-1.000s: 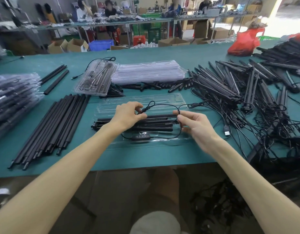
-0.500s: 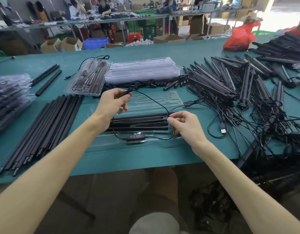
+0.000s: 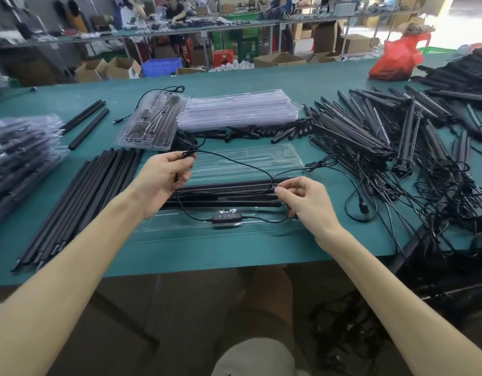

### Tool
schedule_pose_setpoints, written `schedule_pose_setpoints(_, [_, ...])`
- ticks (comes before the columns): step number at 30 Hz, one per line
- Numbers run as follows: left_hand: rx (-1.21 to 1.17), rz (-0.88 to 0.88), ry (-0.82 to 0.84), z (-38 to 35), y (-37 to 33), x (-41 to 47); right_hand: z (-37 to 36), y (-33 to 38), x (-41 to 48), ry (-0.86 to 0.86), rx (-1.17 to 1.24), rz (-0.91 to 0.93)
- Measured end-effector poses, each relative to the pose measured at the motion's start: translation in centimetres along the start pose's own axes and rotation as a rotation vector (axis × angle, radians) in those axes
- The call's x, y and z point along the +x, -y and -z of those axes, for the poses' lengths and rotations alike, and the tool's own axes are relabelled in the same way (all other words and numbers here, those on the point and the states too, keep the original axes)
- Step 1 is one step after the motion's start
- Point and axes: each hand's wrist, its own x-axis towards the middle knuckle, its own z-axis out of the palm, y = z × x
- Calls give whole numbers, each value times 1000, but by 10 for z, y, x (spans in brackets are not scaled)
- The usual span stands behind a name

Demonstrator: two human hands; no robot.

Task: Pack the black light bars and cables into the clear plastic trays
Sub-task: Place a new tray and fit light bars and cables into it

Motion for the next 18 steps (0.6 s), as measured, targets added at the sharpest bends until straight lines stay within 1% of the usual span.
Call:
schedule_pose_setpoints(6, [88, -17, 120, -8, -2, -12, -3, 0, 1, -6, -22, 10])
schedule_pose_setpoints(12, [215, -93, 173, -27, -4, -17, -3, 1, 1, -35, 7, -4])
schedule_pose_setpoints(18, [190, -113, 177, -33, -3, -18, -2, 0, 2, -51, 45, -11])
